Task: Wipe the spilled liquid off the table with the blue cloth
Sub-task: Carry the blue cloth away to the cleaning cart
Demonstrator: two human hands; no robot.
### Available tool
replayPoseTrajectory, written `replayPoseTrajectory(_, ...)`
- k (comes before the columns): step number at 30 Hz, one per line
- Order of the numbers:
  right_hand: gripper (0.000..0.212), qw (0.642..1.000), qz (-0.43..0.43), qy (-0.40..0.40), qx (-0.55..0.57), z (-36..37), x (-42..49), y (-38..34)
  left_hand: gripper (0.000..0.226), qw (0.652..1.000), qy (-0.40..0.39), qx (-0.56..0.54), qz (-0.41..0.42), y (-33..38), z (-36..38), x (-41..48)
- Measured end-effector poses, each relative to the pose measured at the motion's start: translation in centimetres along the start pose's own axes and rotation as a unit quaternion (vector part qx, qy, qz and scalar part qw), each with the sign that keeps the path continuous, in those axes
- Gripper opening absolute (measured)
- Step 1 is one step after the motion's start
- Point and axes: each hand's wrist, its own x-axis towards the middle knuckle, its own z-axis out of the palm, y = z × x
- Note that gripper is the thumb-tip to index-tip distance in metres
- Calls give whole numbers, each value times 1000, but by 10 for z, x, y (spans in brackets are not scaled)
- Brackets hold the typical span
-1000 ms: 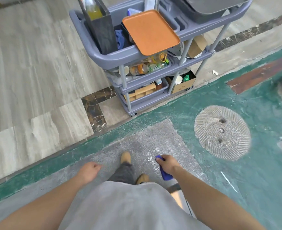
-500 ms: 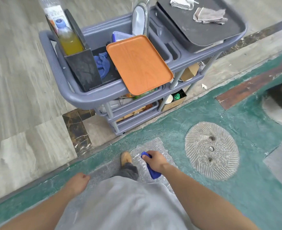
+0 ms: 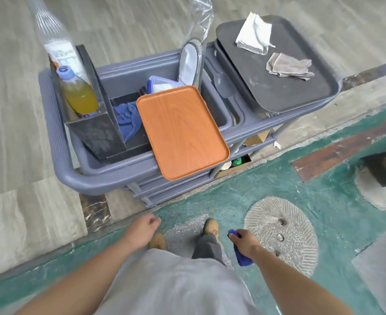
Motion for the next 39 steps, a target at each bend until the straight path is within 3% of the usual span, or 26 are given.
replayPoseTrajectory(4, 34, 1000, -25, -9, -11, -39, 28, 4, 19, 990, 125, -54, 28, 47, -9, -10)
replayPoseTrajectory(9, 31, 988, -145, -7, 57, -94, 38, -17, 9, 933, 350, -59, 61, 78, -24, -22)
replayPoseTrajectory(14, 17, 946, -294, -20, 136, -159, 3, -56, 38, 886, 461, 58, 16, 92, -37, -6)
replayPoseTrajectory(22, 21, 855, -487, -37, 174, -223, -54, -165, 59, 886, 440, 110, -98, 98, -41, 19)
replayPoseTrajectory(27, 28, 806, -587, 69, -10, -218, -22, -251, 67, 889, 428, 116, -110, 95, -40, 21)
replayPoseTrajectory(30, 34, 758, -611, 146, -173, -207, 4, -292, 69, 891, 423, 120, -114, 94, -42, 20)
replayPoseTrajectory(33, 35, 720, -614, 172, -273, -194, 26, -315, 70, 893, 419, 119, -116, 95, -43, 19)
replayPoseTrajectory(39, 49, 718, -577, 144, -362, -179, 58, -316, 71, 899, 408, 113, -115, 97, -44, 16)
